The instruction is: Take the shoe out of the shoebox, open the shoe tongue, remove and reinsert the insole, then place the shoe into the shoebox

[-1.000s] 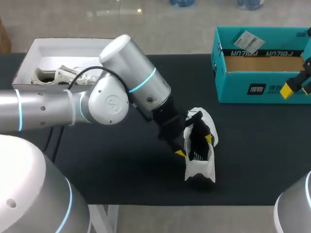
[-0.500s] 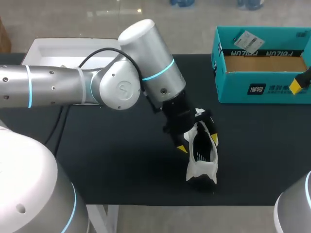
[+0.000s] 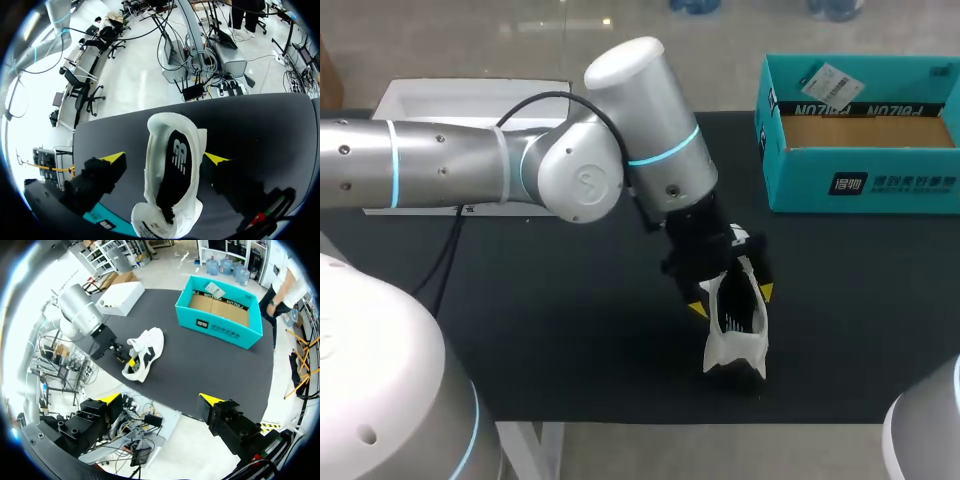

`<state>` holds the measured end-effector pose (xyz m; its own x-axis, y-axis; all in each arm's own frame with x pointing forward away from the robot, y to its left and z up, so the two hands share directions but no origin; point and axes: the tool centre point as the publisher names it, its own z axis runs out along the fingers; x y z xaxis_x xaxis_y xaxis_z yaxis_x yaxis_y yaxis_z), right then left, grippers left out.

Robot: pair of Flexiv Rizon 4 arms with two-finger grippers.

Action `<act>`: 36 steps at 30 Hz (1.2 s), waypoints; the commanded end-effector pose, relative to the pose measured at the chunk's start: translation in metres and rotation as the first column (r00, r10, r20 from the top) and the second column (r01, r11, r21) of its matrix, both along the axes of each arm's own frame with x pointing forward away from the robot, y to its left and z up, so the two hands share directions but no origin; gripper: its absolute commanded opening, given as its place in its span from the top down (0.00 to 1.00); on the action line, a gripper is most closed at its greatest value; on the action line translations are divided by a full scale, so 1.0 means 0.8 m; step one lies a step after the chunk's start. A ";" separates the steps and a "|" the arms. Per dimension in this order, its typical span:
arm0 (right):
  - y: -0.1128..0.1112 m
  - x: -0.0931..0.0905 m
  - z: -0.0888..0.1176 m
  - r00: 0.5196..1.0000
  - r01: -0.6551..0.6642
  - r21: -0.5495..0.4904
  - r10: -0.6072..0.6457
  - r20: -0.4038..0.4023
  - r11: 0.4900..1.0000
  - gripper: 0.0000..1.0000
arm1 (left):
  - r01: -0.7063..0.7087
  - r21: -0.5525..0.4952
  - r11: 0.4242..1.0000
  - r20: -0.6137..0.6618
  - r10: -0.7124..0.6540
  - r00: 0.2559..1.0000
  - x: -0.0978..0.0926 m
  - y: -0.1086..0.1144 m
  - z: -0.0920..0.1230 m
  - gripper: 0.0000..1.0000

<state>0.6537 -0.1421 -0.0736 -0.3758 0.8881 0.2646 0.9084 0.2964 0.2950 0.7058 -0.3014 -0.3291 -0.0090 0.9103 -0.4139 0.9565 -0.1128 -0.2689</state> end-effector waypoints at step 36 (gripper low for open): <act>-0.001 -0.001 -0.003 1.000 0.000 0.002 0.000 0.002 1.000 0.00 | 0.031 0.217 0.976 0.071 -0.047 0.996 0.001 -0.003 -0.070 1.00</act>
<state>0.6505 -0.1437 -0.0773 -0.3776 0.8873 0.2647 0.9057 0.2945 0.3050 0.7092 -0.2971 -0.3715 0.0552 0.9779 -0.2014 0.9701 -0.1003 -0.2212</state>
